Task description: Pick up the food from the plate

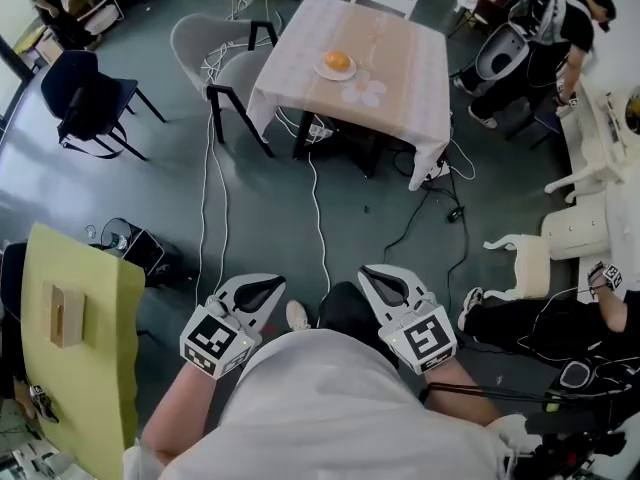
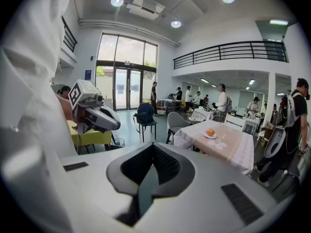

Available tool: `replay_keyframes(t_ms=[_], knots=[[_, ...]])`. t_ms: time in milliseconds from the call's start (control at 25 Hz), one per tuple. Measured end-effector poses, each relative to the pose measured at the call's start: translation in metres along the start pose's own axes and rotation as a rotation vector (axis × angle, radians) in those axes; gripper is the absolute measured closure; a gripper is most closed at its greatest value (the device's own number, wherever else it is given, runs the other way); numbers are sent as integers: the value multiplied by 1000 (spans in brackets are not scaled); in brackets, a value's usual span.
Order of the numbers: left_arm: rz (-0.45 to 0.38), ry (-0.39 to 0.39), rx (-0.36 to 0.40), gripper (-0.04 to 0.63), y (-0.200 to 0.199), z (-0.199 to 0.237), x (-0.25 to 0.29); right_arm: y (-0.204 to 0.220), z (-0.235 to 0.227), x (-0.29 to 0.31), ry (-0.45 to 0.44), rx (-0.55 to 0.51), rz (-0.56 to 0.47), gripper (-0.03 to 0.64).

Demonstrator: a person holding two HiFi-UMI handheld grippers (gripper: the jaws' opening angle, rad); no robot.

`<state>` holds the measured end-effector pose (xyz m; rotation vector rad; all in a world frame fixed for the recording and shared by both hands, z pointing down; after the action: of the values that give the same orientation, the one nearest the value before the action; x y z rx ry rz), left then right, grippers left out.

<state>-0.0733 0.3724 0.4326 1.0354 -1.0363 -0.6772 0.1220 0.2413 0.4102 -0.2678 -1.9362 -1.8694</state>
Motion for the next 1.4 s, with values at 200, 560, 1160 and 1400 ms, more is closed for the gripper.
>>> replay_keyframes(t_ms=[200,560,1160,1400], knots=[[5,12,0,586,-7,19,22,-1,-30,11,17,42,5,601],[55,37,49,549,-63,94,105,-25,-133,67,28,42,-35,462],[188,61,254,414,-164,250,276,-35,-287,76,196,141,-83,462],[249,150,346,371,-169,327,352,-33,-304,89,354,213,-42,462]])
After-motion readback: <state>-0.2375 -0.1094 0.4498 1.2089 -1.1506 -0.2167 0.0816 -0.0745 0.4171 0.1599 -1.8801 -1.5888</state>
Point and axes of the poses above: the fingertips, and each gripper's own axes: x forward along the fingers, z to its left, y out of its underside, the point moved 8 cm from there along -x, backward along the fingers, and after that the axes turned 4 degrees about x, right-handed, at the moved point
